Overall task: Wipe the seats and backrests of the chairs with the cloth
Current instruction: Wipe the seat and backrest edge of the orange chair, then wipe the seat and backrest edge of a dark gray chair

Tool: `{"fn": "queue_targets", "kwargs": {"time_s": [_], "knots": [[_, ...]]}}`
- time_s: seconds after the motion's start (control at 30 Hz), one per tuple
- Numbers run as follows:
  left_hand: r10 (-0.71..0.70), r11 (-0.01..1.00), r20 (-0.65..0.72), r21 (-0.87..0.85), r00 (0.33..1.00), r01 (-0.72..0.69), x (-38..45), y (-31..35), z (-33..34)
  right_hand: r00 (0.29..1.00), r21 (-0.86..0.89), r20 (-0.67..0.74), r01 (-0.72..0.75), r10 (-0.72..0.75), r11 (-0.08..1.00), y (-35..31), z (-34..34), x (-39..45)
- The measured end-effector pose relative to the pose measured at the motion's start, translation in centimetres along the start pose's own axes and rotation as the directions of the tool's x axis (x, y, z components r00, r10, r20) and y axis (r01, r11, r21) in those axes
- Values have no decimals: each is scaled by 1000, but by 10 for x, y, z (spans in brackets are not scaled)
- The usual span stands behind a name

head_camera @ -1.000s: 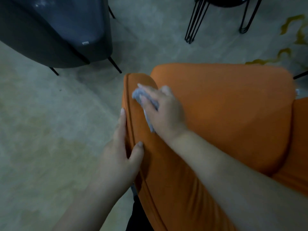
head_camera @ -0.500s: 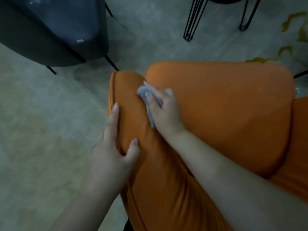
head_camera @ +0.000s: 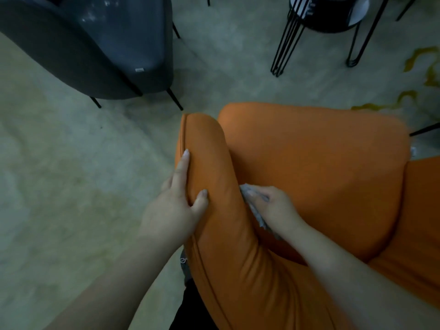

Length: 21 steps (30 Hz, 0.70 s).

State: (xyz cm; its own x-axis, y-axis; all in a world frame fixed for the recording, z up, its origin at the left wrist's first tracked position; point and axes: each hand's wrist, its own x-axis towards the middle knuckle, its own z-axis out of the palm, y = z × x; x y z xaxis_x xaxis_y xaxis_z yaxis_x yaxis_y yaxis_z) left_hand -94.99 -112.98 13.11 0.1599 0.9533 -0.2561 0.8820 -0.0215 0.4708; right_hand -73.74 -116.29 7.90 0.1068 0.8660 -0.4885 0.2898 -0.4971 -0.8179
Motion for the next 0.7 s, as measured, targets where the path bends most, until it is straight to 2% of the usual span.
{"fn": "queue_targets", "kwargs": {"time_s": [0.13,0.43,0.7], "knots": [[-4,990,104,139,995,-10,-4,3,-21,980,-8,-200,1,-3,1000,-35,-18,1],[-7,929,159,366,987,-53,-11,-37,-68,973,-47,-216,74,-82,996,-107,16,-23],[131,844,222,486,966,-227,10,-114,-154,955,-191,-252,107,-154,976,-188,99,-8]]}}
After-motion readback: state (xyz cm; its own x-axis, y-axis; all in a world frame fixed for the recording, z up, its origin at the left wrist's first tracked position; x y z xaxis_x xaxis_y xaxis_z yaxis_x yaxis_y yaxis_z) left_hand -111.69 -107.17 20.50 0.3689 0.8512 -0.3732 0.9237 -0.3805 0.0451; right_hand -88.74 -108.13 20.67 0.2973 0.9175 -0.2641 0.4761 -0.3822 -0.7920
